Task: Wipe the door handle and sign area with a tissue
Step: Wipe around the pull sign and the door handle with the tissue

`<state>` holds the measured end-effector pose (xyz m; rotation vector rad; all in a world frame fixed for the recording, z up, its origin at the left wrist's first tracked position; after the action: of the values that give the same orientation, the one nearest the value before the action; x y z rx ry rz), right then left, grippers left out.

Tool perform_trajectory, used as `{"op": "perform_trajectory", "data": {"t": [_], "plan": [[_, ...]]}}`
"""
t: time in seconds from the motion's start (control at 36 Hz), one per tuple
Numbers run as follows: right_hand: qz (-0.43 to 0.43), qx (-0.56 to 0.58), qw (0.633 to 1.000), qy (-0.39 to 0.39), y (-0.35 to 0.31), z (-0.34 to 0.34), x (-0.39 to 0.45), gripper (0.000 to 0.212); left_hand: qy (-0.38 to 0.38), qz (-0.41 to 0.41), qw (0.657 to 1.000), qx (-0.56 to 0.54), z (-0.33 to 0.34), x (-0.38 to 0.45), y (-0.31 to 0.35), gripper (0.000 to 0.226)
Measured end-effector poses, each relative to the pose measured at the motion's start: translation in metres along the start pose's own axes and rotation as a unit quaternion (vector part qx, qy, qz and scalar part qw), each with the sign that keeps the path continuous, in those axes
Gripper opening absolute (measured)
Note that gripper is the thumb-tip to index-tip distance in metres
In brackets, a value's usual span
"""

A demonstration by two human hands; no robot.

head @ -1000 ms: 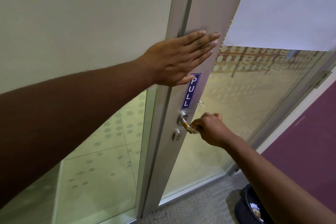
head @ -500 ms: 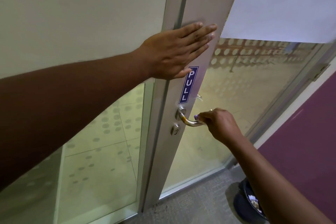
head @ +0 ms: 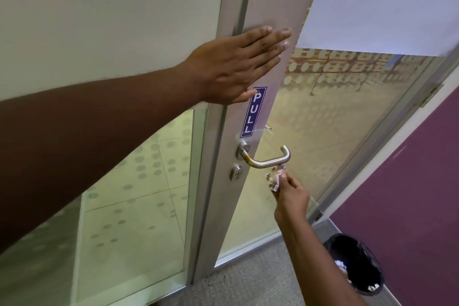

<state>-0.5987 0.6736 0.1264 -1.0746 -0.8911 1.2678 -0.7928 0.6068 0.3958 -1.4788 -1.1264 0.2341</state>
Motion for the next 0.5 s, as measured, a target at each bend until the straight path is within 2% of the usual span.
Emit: {"op": "perform_trajectory", "data": {"t": [0.03, 0.08, 0.14, 0.25, 0.39, 0.5], "plan": [[0.067, 0.054, 0.996, -0.011, 0.010, 0.007, -0.002, 0.014, -0.001, 0.000, 1.000, -0.003, 0.000, 0.000, 0.000, 0.081], [0.136, 0.105, 0.983, -0.057, 0.020, 0.023, -0.006, 0.015, 0.000, -0.002, 1.000, -0.010, 0.000, 0.000, 0.001, 0.082], [0.148, 0.160, 0.971, -0.099, 0.021, 0.038, -0.008, 0.020, -0.003, -0.003, 1.000, -0.021, 0.000, 0.001, 0.000, 0.081], [0.178, 0.284, 0.934, -0.122, 0.019, 0.056, -0.009, 0.025, 0.002, -0.001, 1.000, -0.027, -0.001, 0.001, 0.000, 0.081], [0.222, 0.316, 0.911, -0.145, 0.024, 0.061, -0.017, 0.032, -0.002, -0.003, 1.000, -0.031, 0.001, 0.001, 0.000, 0.081], [0.228, 0.308, 0.914, -0.131, 0.021, 0.060, -0.021, 0.033, 0.005, -0.003, 1.000, -0.022, 0.002, 0.002, -0.001, 0.081]]}}
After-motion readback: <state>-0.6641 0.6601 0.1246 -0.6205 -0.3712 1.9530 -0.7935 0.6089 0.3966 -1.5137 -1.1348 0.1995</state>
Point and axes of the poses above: each hand's wrist, its own x-axis towards the middle knuckle, its own z-axis out of the palm, y = z × x, the point moved 5 cm from there along x, towards the middle knuckle, and after that the axes turned 9 degrees about -z, right-handed, at the moved point
